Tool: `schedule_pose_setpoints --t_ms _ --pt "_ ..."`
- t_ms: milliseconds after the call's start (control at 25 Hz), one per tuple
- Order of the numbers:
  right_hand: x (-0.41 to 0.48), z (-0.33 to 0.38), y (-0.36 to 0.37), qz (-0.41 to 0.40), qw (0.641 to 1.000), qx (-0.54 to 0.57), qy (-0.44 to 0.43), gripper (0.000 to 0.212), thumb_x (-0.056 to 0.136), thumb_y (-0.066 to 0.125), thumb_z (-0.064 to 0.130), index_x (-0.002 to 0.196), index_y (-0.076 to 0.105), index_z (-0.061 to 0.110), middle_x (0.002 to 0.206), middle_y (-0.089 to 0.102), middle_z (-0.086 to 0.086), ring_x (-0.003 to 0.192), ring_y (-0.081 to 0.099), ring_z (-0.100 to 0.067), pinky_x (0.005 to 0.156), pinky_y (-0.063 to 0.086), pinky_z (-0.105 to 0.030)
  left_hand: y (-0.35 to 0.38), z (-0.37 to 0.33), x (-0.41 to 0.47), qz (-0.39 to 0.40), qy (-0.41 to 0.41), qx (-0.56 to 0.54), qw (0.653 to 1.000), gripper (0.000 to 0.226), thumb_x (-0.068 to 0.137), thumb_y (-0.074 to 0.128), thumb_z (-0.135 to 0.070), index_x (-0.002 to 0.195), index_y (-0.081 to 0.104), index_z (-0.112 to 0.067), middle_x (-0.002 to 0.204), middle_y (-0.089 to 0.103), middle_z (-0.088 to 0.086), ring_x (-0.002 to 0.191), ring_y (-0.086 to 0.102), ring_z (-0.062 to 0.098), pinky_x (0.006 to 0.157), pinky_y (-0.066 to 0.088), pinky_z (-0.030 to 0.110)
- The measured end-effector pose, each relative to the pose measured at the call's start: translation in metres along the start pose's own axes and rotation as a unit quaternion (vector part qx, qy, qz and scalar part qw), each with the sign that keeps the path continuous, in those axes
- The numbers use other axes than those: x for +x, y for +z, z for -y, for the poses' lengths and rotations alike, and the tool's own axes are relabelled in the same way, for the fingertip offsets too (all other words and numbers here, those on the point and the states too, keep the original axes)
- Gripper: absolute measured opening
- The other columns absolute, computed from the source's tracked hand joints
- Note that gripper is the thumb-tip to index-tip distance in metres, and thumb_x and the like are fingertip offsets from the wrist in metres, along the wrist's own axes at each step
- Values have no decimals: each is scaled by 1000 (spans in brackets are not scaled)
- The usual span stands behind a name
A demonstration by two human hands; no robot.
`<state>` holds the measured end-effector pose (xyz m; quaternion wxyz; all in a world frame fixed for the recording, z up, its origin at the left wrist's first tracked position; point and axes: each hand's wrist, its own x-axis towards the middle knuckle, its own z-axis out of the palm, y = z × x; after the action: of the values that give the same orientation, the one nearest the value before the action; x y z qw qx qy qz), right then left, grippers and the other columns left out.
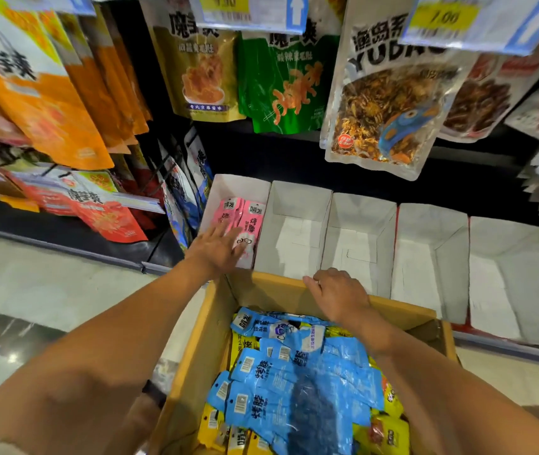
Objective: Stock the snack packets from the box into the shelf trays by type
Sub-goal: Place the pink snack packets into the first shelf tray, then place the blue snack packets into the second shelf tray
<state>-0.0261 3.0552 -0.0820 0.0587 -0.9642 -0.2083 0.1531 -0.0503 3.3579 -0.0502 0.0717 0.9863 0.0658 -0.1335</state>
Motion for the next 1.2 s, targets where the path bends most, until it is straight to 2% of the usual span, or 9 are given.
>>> schedule_pose_setpoints --t_ms 120,320,560,640,720,800,840,920,1200 --pt "-39 2 -11 -8 999 -1 -36 62 101 21 61 140 48 22 141 51 -4 127 47 -27 102 43 -44 -6 -23 -62 -19 24 1 1000 60 107 25 -55 162 21 -30 172 9 5 158 4 31 126 13 55" --pt "-126 1 -1 -19 999 -10 -39 58 101 28 59 140 48 21 140 51 -7 128 46 -30 103 42 -44 27 -53 -169 -41 61 29 997 69 100 14 -59 157 34 -26 169 21 10 157 8 33 125 13 54" --pt "-205 -9 51 117 992 0 -40 56 102 38 54 149 40 23 153 39 -3 138 41 -28 109 39 -45 105 -81 -272 75 66 -23 995 55 109 23 -52 159 29 -31 172 9 0 159 -4 23 128 6 49" --pt "-215 -5 65 154 987 9 -48 52 102 43 48 148 42 23 151 43 -3 136 43 -28 108 40 -45 122 -82 -289 132 52 -9 990 54 109 21 -52 157 34 -29 170 17 1 158 5 26 127 10 50" --pt "-219 1 77 186 981 3 -62 48 103 47 42 147 43 24 150 44 -5 134 45 -29 108 40 -48 126 -84 -298 175 36 -4 984 51 109 19 -52 136 54 -26 153 47 7 143 41 30 116 35 52" --pt "-213 9 84 201 977 -14 -70 46 103 48 35 147 42 25 149 44 -6 134 44 -31 109 38 -49 127 -84 -302 192 18 -11 981 48 109 16 -52 104 56 -26 112 66 6 101 62 27 88 55 46" --pt "-207 13 87 204 976 -17 -70 46 103 48 31 148 42 25 150 43 -6 135 43 -31 110 37 -49 127 -84 -303 182 18 -8 983 48 108 15 -53 96 54 -27 99 66 4 88 63 26 80 56 43" --pt "-193 21 93 204 976 -19 -68 50 102 49 24 150 39 25 153 40 -6 138 39 -32 111 36 -48 129 -82 -302 151 20 -1 988 48 107 16 -53 92 54 -28 88 65 1 81 63 24 73 55 38" --pt "-159 22 108 204 977 -48 -29 64 99 47 18 157 20 21 164 20 -5 148 25 -30 115 32 -49 135 -79 -294 110 26 -10 994 41 103 24 -52 93 55 -27 87 65 0 79 62 24 63 44 33"
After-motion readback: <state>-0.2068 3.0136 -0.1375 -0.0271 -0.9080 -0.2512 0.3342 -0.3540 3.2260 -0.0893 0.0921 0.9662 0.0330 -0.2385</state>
